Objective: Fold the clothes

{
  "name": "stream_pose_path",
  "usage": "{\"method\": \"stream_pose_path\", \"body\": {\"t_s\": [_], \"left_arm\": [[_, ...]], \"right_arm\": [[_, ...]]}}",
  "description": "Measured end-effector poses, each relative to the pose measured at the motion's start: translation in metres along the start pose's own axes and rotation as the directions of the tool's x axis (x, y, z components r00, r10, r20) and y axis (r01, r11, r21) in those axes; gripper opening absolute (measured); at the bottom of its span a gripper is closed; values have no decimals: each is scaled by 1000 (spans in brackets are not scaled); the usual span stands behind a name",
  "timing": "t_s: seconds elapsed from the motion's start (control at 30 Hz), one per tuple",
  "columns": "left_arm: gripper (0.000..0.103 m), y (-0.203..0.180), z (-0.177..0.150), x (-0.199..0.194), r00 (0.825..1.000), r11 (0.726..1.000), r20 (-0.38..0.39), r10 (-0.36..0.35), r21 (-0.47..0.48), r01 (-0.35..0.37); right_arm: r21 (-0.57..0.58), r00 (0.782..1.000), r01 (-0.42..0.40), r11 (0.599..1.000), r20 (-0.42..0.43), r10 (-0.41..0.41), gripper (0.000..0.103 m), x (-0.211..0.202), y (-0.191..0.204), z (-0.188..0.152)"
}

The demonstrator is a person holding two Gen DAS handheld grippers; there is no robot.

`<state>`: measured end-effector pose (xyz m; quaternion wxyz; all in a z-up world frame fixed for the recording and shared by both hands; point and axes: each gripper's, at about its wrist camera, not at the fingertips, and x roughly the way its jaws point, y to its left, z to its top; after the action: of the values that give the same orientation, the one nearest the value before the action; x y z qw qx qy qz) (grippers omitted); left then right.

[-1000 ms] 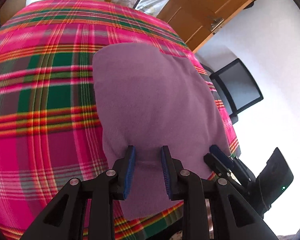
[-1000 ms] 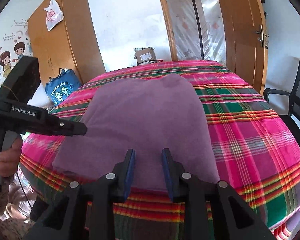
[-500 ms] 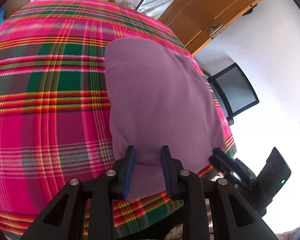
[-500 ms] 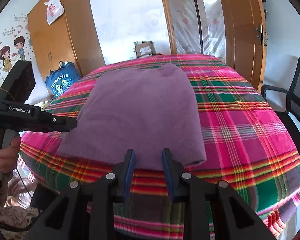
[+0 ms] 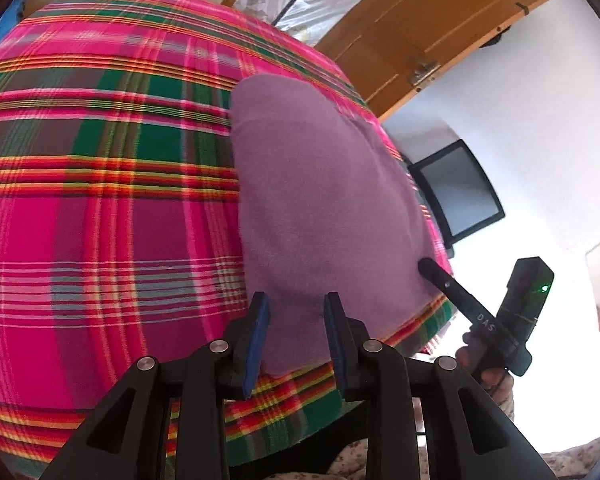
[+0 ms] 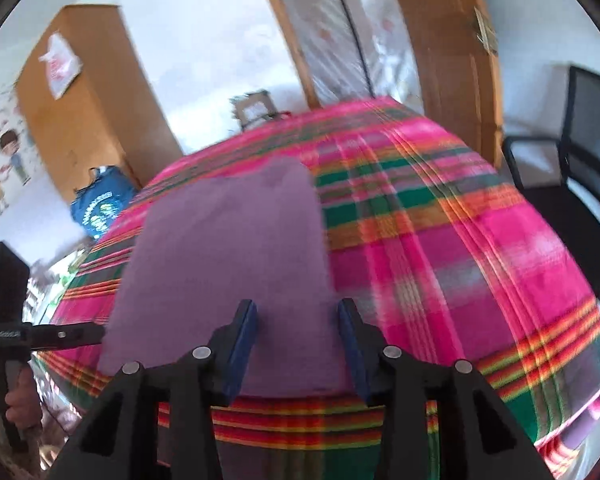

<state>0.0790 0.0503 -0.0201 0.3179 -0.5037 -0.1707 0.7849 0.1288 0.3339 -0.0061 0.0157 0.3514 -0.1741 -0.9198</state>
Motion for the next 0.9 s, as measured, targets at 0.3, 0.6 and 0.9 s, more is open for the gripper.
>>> {"method": "stream_pose_path", "body": {"t_s": [0.3, 0.6, 0.9], "left_arm": [[55, -4, -1, 13, 998, 1000, -48, -30, -6, 30], [35, 0, 1, 17, 990, 991, -68, -124, -64, 119], [18, 8, -5, 10, 983, 978, -40, -182, -113, 176]], "right_arm": [[50, 998, -65, 997, -18, 66, 51, 10, -10, -2], [116, 987, -156, 981, -18, 159, 24, 5, -11, -1], [177, 970, -241, 954, 12, 242, 22, -8, -14, 2]]}}
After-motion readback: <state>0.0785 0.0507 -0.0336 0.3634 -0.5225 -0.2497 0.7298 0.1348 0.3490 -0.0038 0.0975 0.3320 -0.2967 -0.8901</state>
